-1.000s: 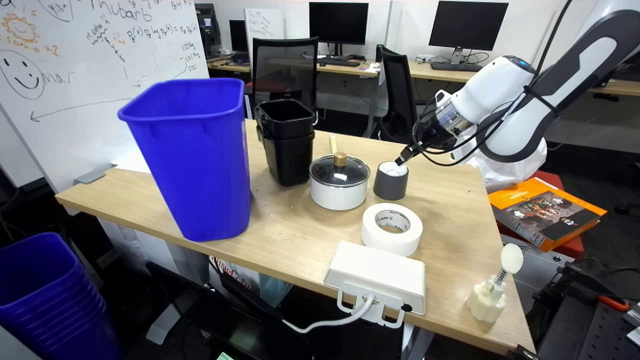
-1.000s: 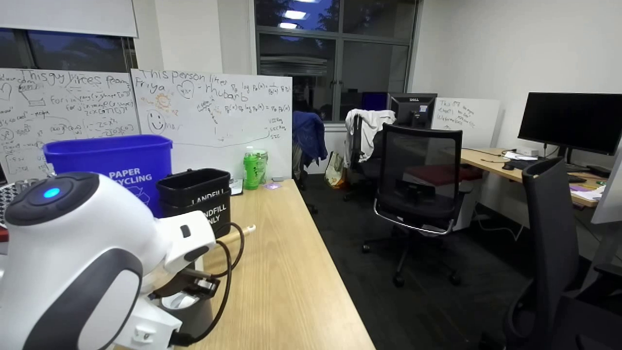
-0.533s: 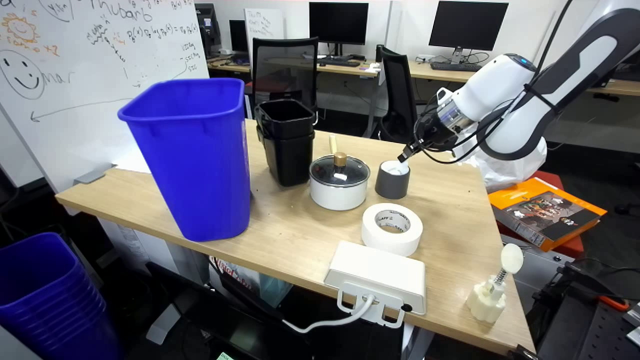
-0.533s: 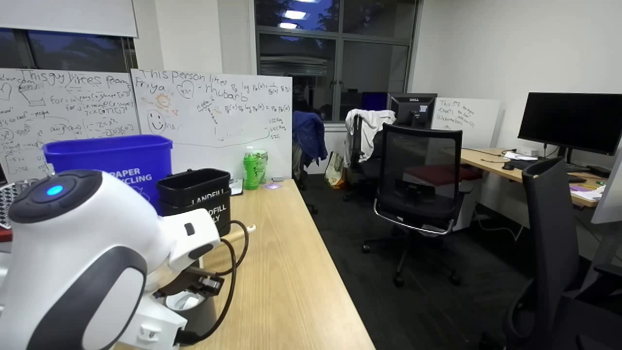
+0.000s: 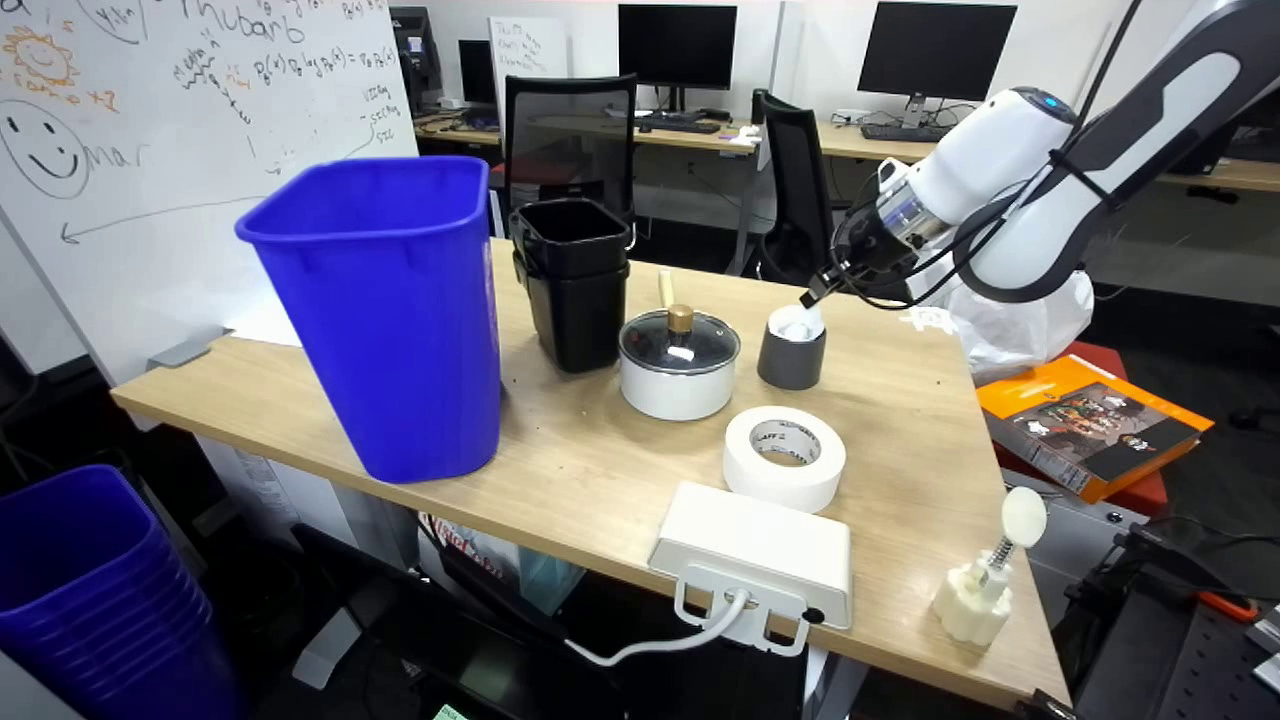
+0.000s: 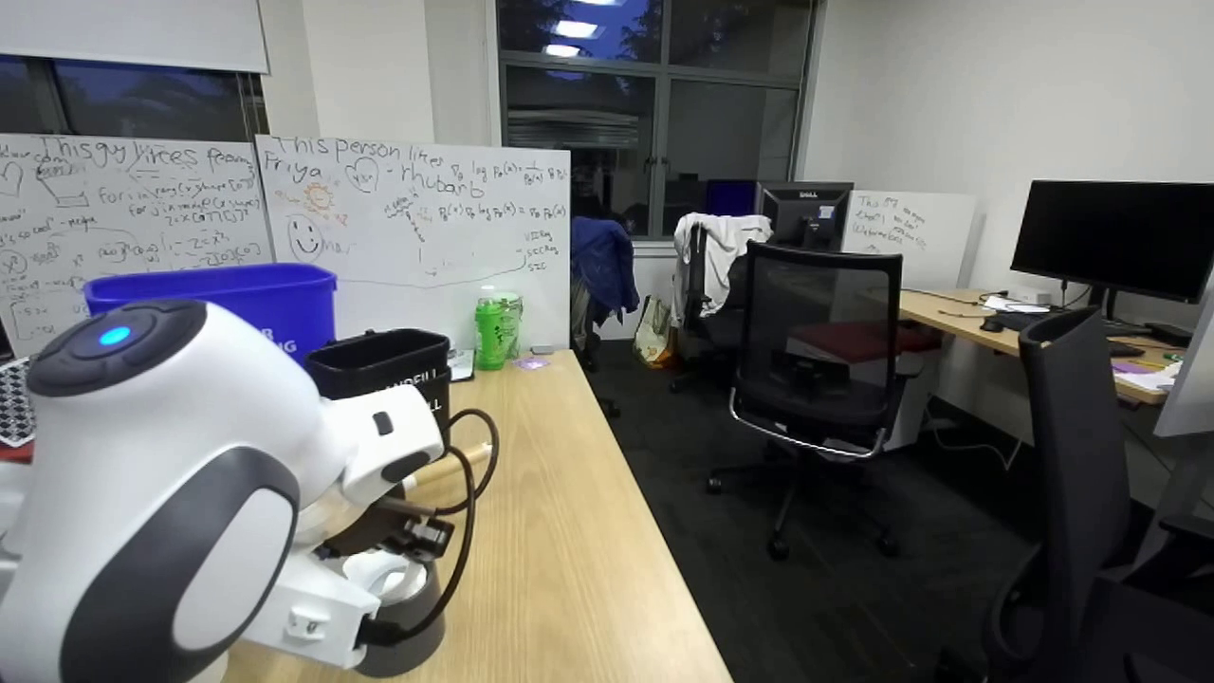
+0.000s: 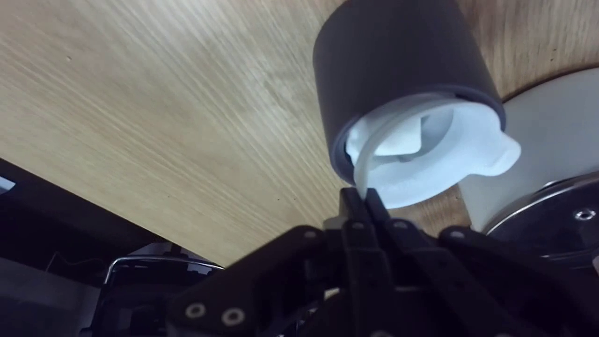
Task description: Remove the white object from the grey masking tape.
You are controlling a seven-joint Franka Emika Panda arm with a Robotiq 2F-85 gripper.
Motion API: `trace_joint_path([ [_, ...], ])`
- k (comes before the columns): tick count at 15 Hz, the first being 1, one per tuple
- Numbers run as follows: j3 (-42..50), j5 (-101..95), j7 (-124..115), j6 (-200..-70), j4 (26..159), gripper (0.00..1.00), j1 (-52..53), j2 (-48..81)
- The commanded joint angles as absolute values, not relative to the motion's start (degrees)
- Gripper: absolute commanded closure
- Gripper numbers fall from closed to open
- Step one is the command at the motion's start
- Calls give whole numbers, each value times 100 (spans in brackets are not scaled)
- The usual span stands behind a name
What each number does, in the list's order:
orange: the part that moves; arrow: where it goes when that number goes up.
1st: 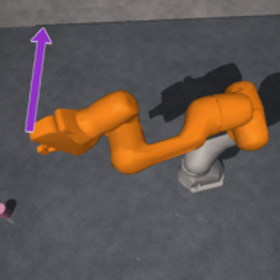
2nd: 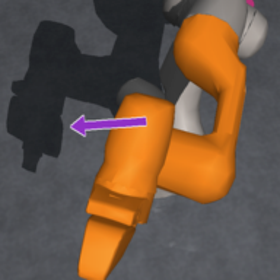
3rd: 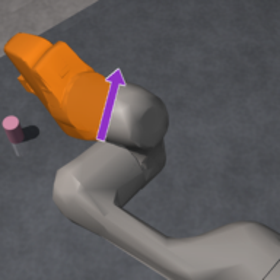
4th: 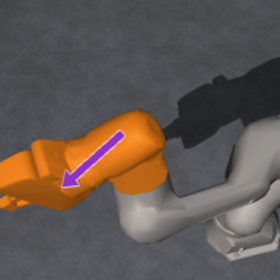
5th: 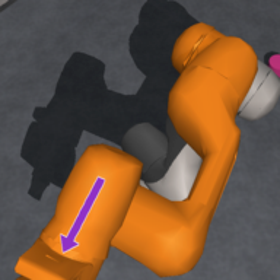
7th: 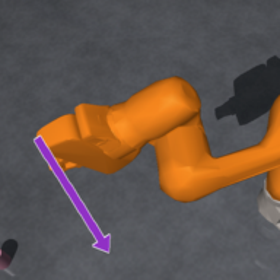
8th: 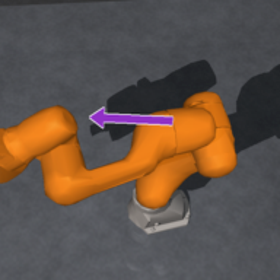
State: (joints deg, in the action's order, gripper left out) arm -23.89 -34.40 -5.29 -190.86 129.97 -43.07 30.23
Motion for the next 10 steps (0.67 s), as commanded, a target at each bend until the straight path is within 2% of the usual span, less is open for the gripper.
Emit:
trace_joint_path([
  [1, -2199, -3206, -720, -18823, 12937, 99, -4071, 2754],
  [10, -1640, -2991, -968, -18717, 13126, 99, -3647, 2306],
])
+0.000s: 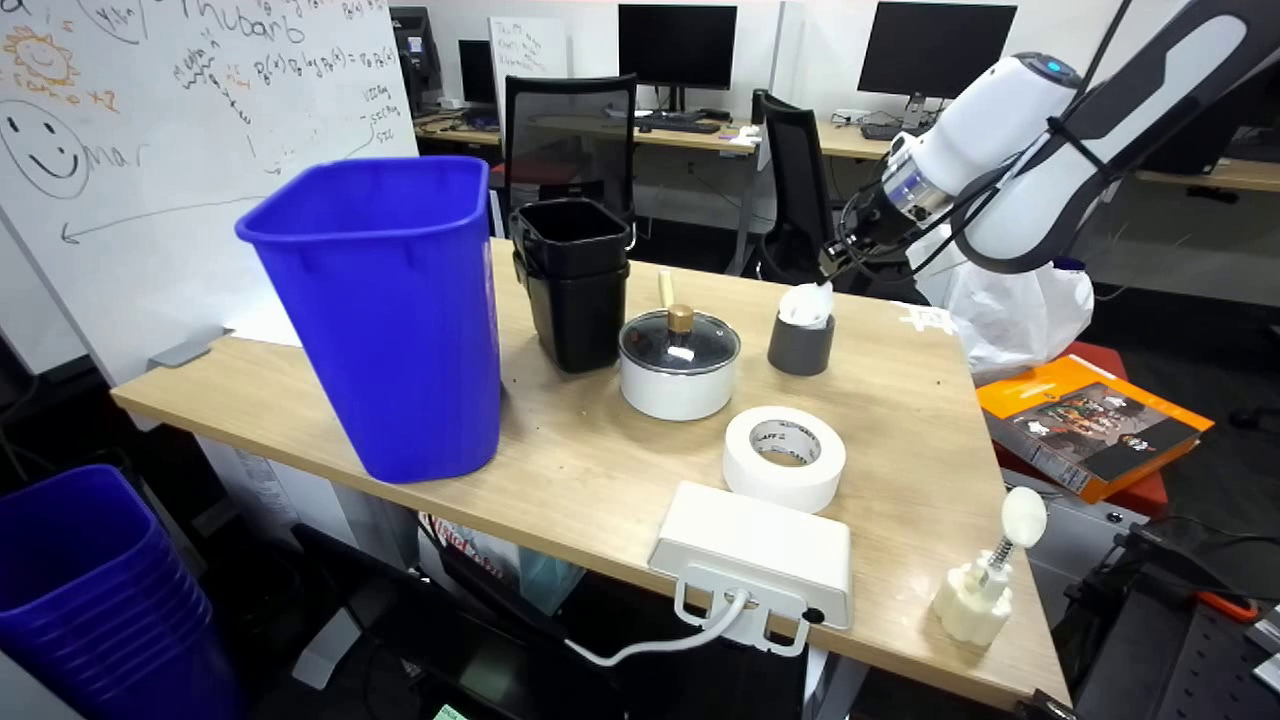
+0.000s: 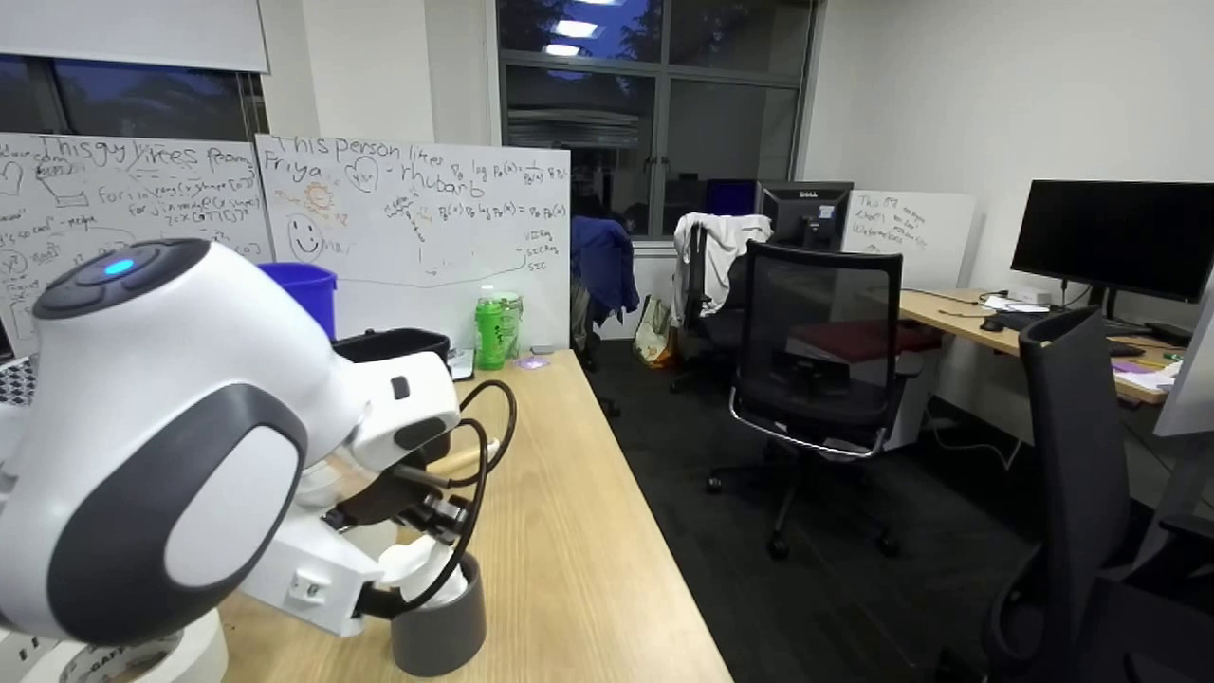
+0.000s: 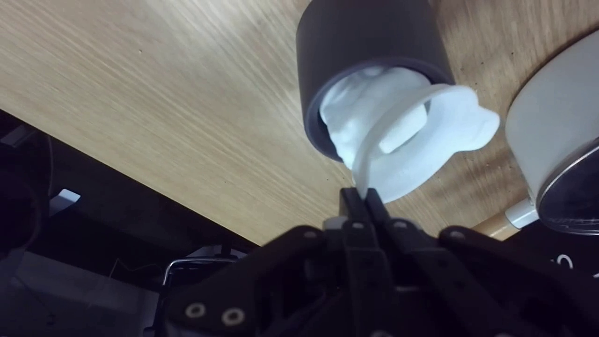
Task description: Remove the white object from the grey masking tape.
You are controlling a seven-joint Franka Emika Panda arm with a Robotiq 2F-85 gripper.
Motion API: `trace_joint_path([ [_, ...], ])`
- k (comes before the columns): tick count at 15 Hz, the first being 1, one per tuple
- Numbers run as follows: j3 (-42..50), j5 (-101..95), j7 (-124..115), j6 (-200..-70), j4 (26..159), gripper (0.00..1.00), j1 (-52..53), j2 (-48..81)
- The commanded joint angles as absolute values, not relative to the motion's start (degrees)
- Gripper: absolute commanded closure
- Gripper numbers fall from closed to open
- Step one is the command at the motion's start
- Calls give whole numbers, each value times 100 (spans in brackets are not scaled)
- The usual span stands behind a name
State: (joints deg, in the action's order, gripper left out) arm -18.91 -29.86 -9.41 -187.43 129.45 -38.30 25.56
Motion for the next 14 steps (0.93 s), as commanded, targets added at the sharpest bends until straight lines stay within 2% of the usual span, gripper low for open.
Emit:
trace_joint_path([
  [1, -1503, -2965, -1007, -18817, 13140, 99, -3550, 2258],
  [6, -1337, -2794, -1290, -19078, 13171, 99, -3403, 2050],
  [14, -2389, -2650, -2097, -18543, 13503, 99, -3868, 1458],
])
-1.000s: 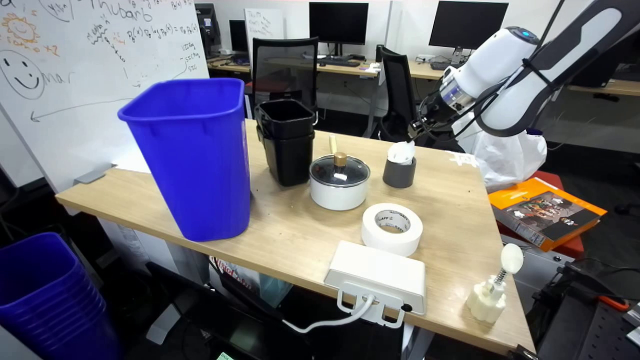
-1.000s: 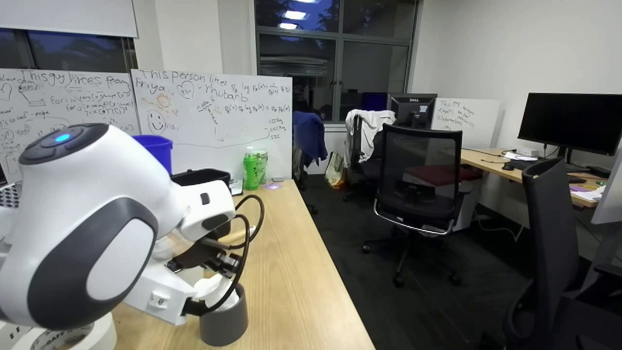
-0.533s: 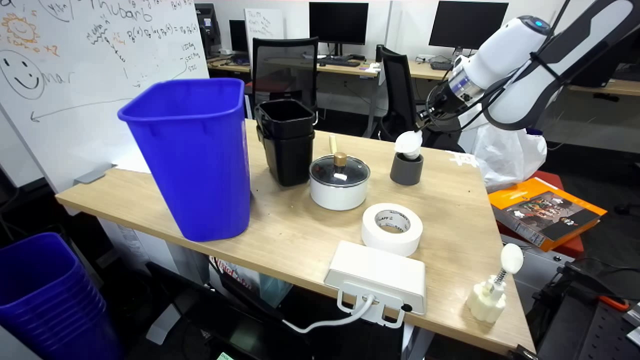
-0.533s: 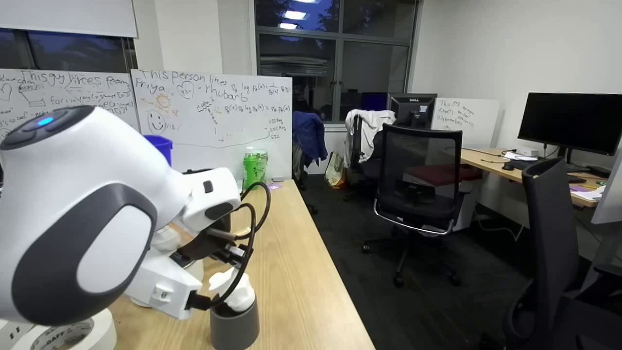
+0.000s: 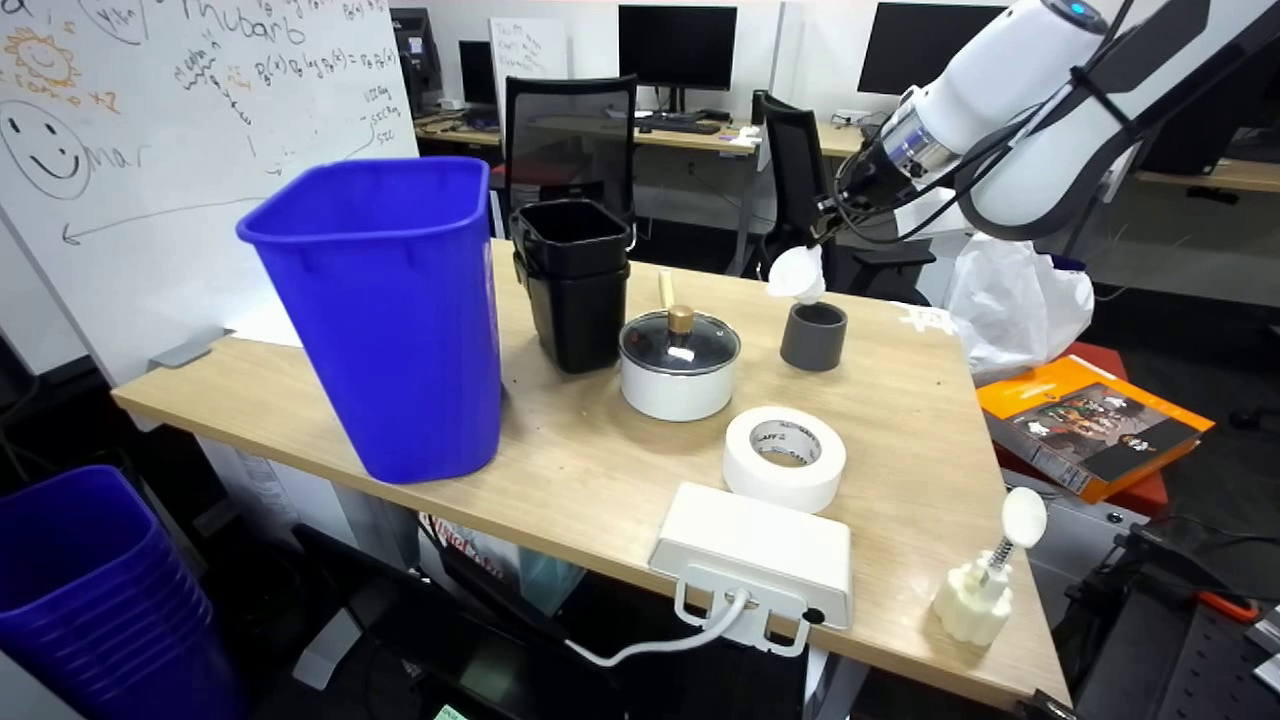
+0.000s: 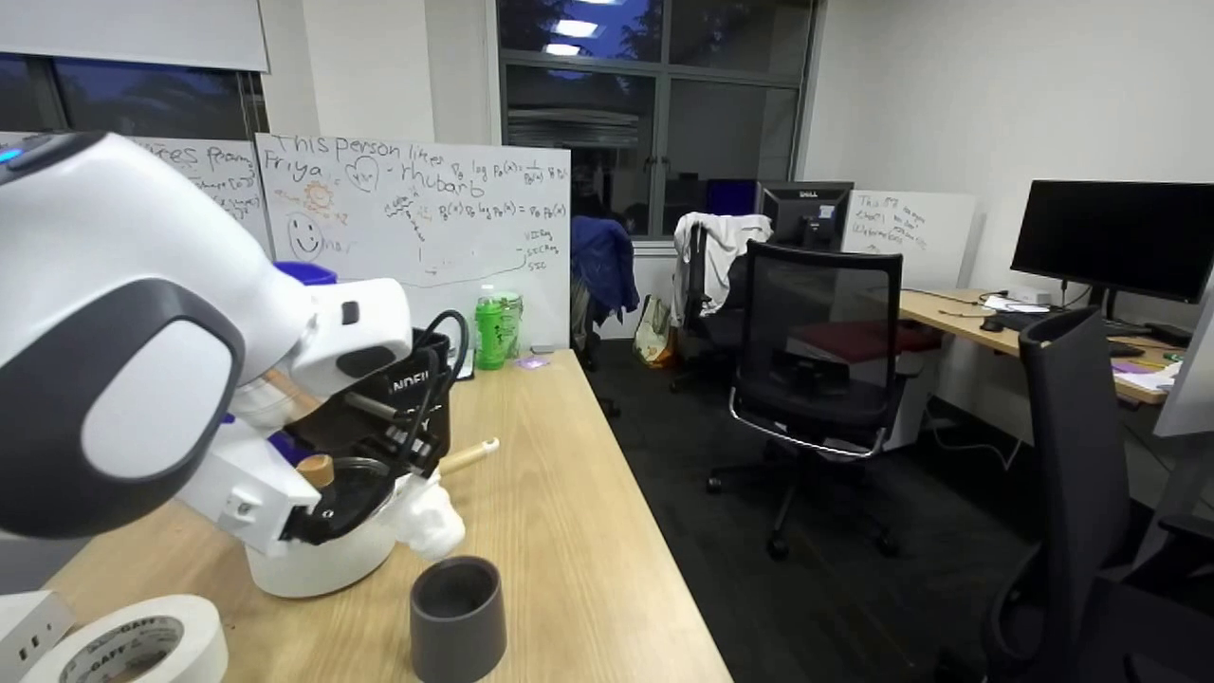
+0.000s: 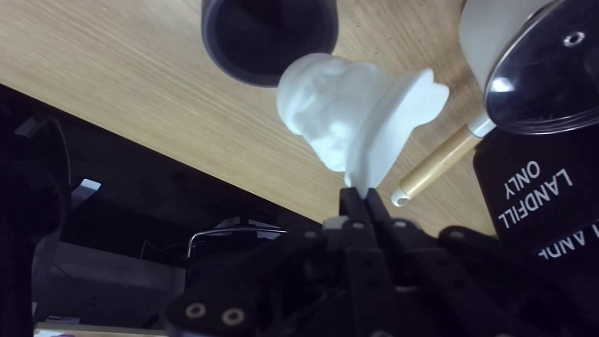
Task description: Remove the white object from the grey masking tape.
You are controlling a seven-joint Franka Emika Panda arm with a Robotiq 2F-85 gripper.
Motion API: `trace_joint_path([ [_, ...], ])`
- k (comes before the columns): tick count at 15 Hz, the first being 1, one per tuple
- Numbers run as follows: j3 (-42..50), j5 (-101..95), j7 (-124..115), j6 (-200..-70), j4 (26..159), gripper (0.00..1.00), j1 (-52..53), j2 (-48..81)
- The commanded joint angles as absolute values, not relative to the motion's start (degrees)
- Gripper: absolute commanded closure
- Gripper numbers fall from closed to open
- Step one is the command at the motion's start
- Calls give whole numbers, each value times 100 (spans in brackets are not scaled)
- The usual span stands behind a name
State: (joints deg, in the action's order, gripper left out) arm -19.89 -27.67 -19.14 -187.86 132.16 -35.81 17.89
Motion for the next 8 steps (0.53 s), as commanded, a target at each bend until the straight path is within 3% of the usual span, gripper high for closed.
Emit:
trace_joint_path([
  [1, -2587, -2634, -2175, -18536, 13549, 99, -3969, 1405],
  [8, -4149, -2426, -2726, -18405, 14129, 99, -4967, 1047],
])
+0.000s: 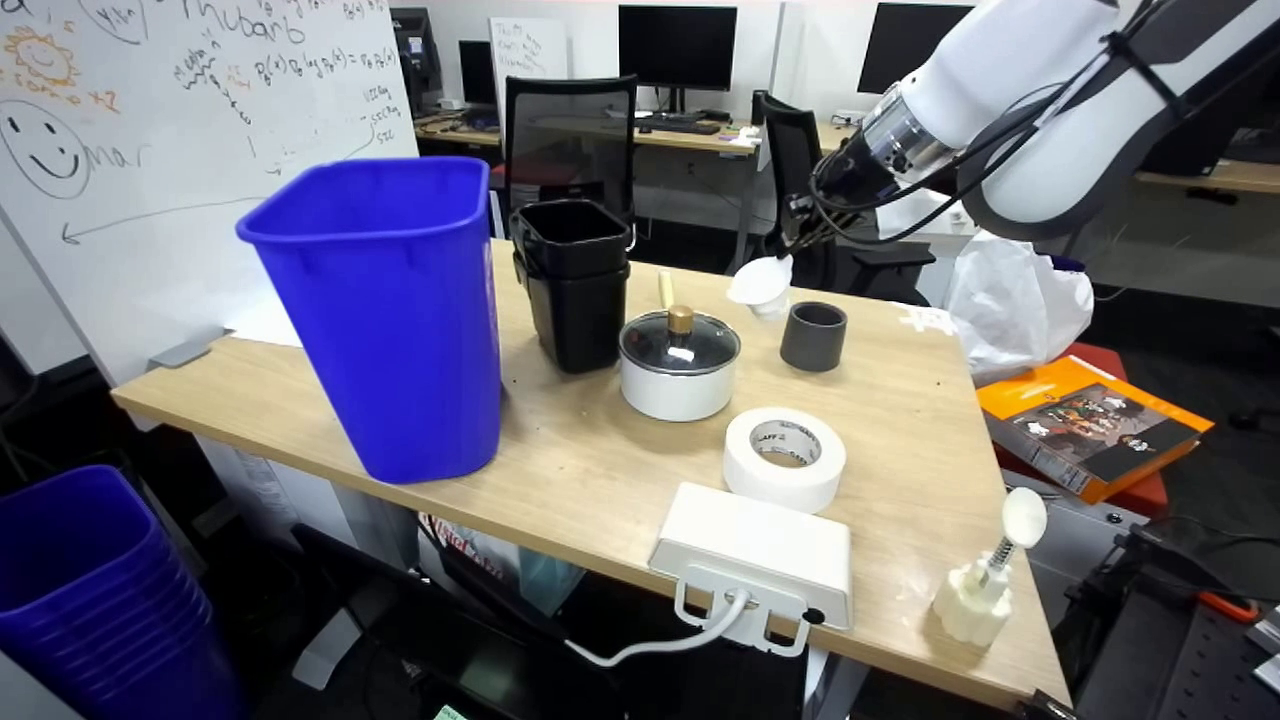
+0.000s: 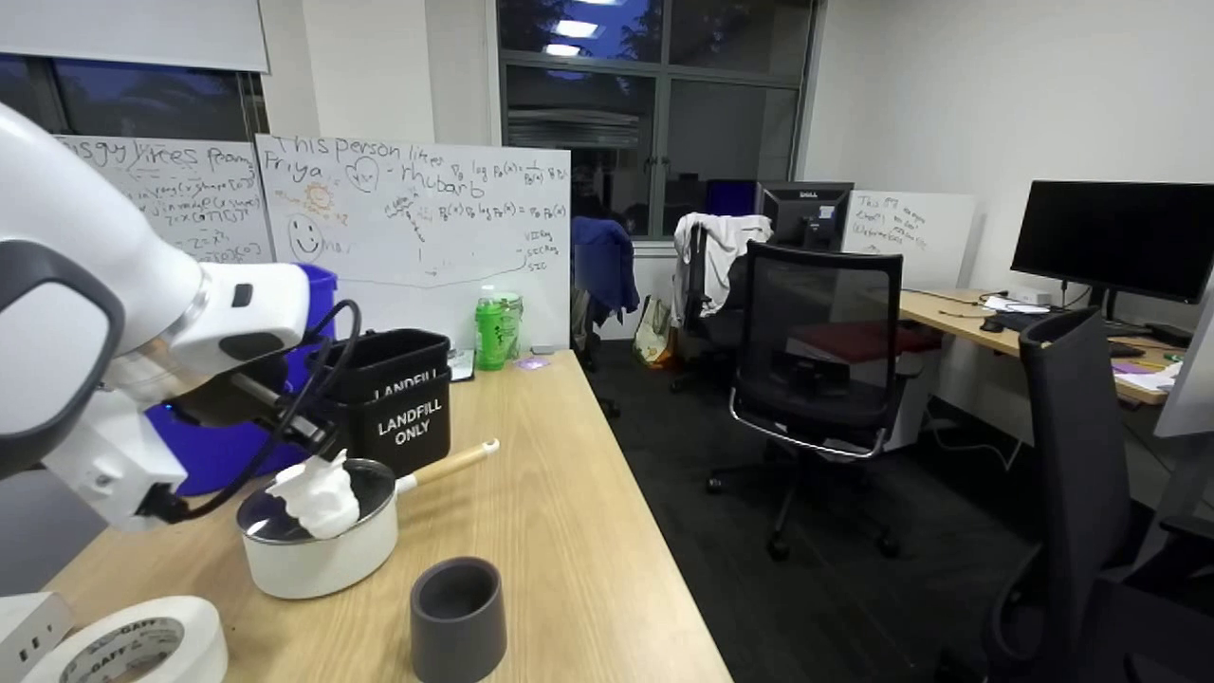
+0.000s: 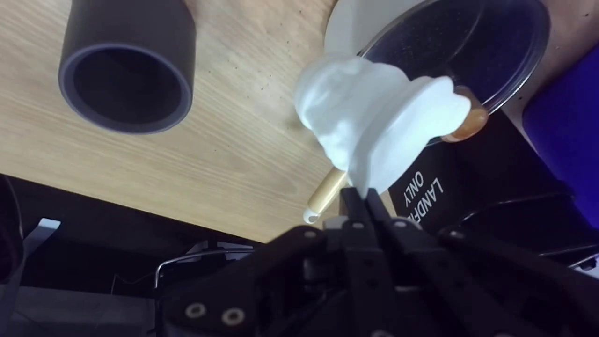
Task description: Remove the white object from the grey masking tape.
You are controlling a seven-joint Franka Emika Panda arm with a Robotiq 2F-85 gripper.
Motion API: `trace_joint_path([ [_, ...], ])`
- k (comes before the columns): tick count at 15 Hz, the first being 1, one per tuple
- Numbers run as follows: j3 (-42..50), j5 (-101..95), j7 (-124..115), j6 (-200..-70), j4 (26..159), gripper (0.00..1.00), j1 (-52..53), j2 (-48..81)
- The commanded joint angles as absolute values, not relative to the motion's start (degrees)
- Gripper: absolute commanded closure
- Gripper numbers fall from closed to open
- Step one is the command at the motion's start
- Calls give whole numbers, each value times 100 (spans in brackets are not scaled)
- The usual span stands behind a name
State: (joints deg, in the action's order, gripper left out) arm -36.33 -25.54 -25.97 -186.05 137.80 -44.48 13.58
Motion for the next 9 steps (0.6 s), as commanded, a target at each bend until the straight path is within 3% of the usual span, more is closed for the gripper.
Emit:
trace_joint_path([
  [1, -4319, -2430, -2755, -18382, 14233, 99, -5133, 993],
  [9, -5236, -2321, -2923, -18168, 14932, 99, -6115, 613],
])
